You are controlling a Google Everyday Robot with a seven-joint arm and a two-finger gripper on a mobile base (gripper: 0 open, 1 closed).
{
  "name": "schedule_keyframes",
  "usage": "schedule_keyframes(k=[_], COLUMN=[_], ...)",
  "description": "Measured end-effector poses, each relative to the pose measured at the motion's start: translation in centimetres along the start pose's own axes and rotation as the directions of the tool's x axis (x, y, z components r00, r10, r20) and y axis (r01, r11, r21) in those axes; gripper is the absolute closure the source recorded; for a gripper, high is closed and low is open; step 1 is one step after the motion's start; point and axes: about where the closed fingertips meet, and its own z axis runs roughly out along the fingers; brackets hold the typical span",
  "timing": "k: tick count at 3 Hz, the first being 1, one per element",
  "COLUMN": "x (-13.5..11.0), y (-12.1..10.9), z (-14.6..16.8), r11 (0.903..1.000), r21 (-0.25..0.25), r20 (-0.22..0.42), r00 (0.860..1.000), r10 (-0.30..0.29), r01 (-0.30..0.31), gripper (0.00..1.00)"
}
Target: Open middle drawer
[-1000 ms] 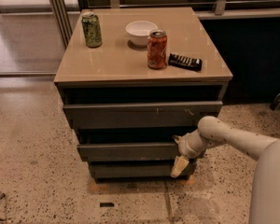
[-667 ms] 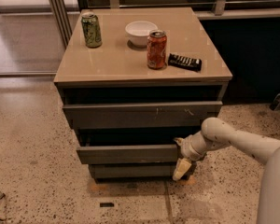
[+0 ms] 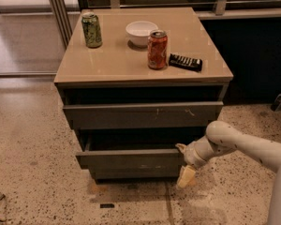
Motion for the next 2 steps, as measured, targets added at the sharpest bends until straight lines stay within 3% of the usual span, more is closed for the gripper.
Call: schedule_keyframes(k=[2], x=[0.5], y=[5.1], z=[-2.0], r11=[0.9919], r21=[-0.120], r20=[0.007], r00=[0.999], r10=[0.042], r01=[-0.041], gripper=[0.00])
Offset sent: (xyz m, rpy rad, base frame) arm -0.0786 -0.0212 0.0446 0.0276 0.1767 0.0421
